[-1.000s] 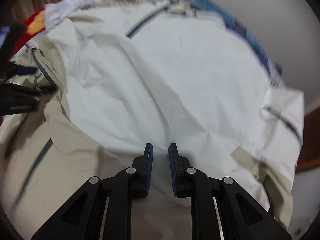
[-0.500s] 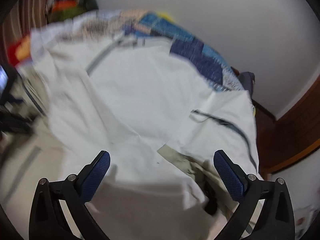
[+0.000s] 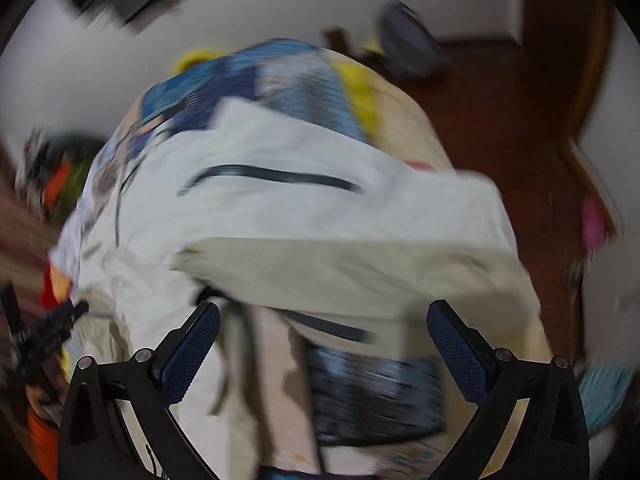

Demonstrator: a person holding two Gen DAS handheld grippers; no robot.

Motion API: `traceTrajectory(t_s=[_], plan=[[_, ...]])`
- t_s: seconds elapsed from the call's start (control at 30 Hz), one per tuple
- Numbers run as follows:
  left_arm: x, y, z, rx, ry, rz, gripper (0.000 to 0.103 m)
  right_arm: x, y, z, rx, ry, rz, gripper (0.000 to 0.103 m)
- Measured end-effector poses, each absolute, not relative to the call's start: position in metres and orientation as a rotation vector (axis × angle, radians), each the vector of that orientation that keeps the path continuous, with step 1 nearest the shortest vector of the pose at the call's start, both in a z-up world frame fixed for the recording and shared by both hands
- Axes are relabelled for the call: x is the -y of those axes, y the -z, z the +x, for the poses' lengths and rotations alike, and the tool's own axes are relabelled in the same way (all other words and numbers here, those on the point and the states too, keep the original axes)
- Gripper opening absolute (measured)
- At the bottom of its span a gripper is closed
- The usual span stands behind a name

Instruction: Fold large clothes

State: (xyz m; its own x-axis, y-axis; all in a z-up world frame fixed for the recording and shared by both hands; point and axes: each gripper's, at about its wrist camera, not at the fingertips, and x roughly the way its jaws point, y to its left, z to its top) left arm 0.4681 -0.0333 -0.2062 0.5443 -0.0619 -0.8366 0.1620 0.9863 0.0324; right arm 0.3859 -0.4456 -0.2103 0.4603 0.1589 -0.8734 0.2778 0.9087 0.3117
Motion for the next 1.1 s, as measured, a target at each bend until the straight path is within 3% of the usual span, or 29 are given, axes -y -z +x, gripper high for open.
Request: traceTrajectory(t_s=[0.2,0.43,0.53,0.63,0.7,0.77,1.1], plan=[[0.081,0.226,0.471,-1.021,0.197,0.172,0.087,0.515,0.253,0.358,-1.125,0.215,0.684,0.103],[0.104,0.245,0.475,-1.057,0.21,0.192,0.087,0.53,0.283,0.368,-1.119,0.223,0.754,0.098],[0.105,0.254,0.474,-1.073,0.188,0.207,0.087,0.53,0.283,0.38,-1.063,0.223,0.734,0.079],[0.104,0.258,0.469,-1.066,0.176,0.233,0.087,0.528,0.279,0.394,-1.03,0.231,0.727,0.052],[0.104,0.256,0.464,-1.045,0.172,0.258,0.087,0.523,0.273,0.405,-1.012,0.227,0.697,0.026],[0.103,0.251,0.458,-1.014,0.17,0.288,0.087,0.516,0.264,0.415,-1.005,0.212,0.664,0.017],[0.072,0.21,0.433,-0.909,0.164,0.264,0.087,0.451,0.156,0.439,-0.807,0.106,0.426,0.01]])
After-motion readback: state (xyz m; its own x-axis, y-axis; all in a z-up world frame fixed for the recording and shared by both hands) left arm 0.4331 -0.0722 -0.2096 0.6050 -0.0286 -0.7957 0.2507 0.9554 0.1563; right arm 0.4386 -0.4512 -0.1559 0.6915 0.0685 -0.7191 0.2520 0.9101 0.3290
